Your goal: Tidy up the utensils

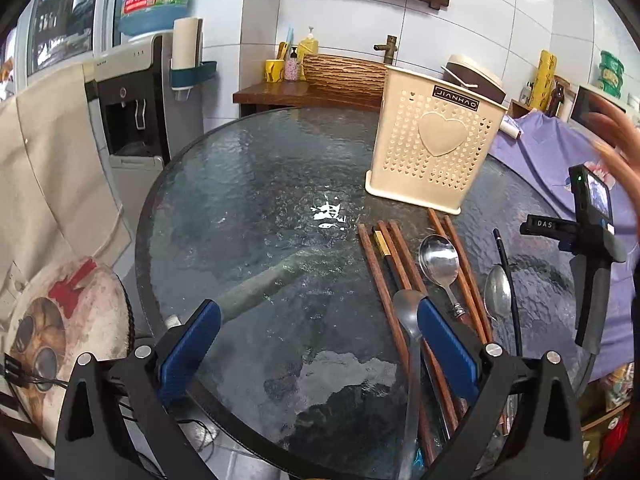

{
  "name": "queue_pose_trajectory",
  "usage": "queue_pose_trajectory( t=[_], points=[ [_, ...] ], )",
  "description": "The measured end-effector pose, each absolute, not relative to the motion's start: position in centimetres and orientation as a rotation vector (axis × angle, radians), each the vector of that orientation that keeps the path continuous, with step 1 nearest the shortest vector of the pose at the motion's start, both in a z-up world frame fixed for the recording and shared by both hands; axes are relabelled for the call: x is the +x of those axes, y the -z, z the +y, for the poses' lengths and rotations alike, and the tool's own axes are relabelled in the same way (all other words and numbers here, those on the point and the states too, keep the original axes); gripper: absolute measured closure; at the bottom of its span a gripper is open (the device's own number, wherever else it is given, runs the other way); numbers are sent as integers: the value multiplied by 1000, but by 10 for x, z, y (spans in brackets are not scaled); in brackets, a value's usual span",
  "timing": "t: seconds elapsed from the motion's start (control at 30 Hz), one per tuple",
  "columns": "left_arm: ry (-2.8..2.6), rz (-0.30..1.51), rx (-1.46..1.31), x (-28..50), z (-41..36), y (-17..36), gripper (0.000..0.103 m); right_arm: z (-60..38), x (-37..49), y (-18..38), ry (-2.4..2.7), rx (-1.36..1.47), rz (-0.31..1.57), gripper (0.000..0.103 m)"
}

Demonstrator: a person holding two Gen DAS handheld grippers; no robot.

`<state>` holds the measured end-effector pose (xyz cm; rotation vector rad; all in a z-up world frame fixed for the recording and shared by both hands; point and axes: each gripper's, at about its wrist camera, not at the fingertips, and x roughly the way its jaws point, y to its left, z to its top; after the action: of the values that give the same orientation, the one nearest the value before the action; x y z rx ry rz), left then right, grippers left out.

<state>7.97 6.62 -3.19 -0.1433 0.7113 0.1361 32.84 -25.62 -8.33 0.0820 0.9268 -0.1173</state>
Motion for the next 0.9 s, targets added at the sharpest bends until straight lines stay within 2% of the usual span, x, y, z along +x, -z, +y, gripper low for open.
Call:
queue_pose_trajectory(
  t=[0.57,0.67,0.9],
  points=[
    [-134,662,-101,57,42,19,6,-254,320,79,50,88,929,5],
    [-170,636,-77,47,44,17,6,-240,266,56,-34,99,794,5],
    [-212,534,-83,8,52,15,6,-211,70,2,-314,84,318,5]
  ],
)
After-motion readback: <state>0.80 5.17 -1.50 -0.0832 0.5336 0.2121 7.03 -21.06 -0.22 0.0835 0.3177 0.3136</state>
